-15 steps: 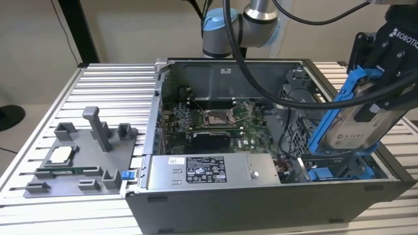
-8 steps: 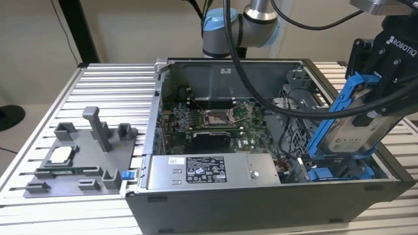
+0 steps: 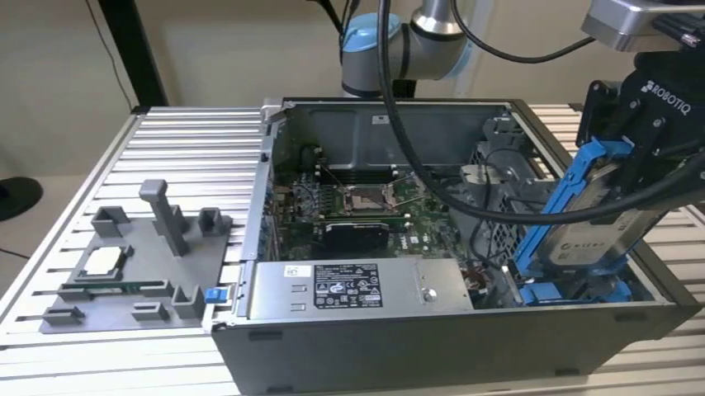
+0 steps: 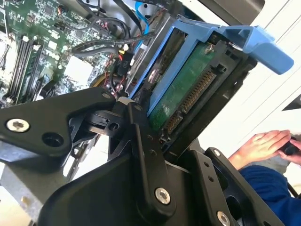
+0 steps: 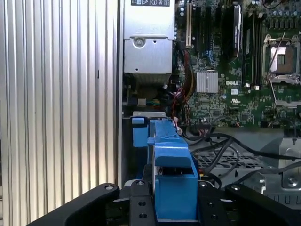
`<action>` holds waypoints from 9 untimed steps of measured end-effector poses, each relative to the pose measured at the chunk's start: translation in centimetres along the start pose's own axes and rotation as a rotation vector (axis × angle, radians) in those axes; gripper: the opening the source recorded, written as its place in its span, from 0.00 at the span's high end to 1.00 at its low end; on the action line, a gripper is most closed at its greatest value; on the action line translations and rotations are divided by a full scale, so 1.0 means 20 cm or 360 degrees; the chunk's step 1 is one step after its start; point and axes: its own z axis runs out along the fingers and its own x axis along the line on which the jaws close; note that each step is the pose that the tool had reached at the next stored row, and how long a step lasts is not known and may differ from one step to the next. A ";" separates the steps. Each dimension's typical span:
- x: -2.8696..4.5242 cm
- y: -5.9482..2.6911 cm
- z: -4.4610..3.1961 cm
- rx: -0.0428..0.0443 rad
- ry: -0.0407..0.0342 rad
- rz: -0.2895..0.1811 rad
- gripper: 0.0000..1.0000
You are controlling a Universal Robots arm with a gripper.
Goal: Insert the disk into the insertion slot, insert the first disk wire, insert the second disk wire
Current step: 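Insert the disk into the insertion slot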
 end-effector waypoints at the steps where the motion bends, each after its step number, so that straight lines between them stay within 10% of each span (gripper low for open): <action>1: 0.000 0.000 0.008 0.0000 0.0000 -0.0002 1.00; 9: 0.000 -0.003 0.077 0.0000 -0.0004 -0.0012 1.00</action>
